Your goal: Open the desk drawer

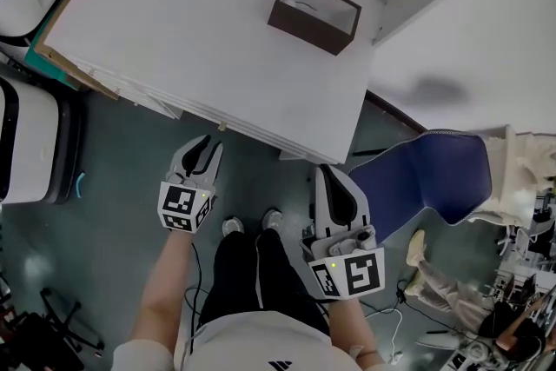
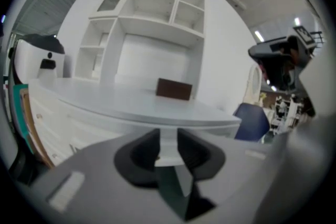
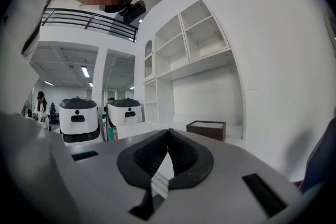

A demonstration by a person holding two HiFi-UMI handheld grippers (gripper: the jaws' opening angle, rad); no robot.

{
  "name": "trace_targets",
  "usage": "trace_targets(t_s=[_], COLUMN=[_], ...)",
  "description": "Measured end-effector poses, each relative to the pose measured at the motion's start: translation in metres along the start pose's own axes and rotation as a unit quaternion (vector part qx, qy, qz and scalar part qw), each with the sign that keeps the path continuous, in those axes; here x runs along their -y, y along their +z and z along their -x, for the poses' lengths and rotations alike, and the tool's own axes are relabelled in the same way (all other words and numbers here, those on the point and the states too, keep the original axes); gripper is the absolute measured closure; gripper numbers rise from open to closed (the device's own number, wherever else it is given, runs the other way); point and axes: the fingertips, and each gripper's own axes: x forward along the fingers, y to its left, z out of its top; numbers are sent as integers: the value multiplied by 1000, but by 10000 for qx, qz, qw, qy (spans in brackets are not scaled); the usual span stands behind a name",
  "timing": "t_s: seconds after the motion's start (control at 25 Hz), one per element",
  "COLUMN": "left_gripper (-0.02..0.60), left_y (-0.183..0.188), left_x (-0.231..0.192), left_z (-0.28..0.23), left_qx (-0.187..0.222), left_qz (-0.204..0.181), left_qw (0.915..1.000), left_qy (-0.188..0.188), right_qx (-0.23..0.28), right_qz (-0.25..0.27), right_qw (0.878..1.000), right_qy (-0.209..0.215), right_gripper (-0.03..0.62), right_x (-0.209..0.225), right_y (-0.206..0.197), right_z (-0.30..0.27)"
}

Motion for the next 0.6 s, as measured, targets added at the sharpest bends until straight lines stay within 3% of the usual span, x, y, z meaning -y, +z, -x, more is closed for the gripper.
trace_targets(t_s=[0.28,0.6], left_gripper=[482,465], left_y=[-43,-73], left_x=[-16,-22], left_z=[-39,-66], left_qx=[-492,-778], left_qz=[-118,-275], left_qw=[9987,9965], left_qy=[110,118], right_qx=[-88,-169], right_qz=[-6,62], right_qw=[9996,9986], right_qy=[-272,-492], right_gripper=[594,594], right_x=[9,17], right_y=[-11,-19], right_z=[5,14])
